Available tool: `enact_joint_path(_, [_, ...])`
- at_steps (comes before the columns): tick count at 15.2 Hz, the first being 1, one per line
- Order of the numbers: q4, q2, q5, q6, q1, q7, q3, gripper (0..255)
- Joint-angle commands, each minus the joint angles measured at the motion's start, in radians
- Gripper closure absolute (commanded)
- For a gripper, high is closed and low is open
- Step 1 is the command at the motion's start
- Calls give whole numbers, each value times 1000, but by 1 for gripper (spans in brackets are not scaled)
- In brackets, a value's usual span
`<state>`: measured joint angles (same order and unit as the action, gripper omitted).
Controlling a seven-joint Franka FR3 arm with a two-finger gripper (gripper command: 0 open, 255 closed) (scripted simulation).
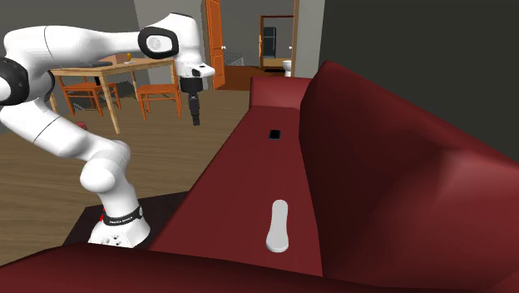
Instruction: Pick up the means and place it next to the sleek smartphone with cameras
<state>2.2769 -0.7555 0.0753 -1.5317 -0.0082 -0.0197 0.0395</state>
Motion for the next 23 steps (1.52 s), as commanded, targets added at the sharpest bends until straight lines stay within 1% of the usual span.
enact_joint_path(1, [0, 0, 0, 0, 0, 0, 0, 0])
enact_joint_path(7, [105, 10, -104, -116, 13, 280, -138, 0])
enact_joint_path(12, [144, 77, -183, -231, 23, 508, -257, 0])
enact_joint_path(15, [144, 143, -219, -306, 34, 645, -330, 0])
enact_joint_path(18, [128, 225, -241, -382, 50, 782, -401, 0])
enact_joint_path(21, [96, 323, -244, -457, 73, 923, -472, 0])
enact_joint_path(23, [66, 396, -233, -504, 91, 1020, -517, 0])
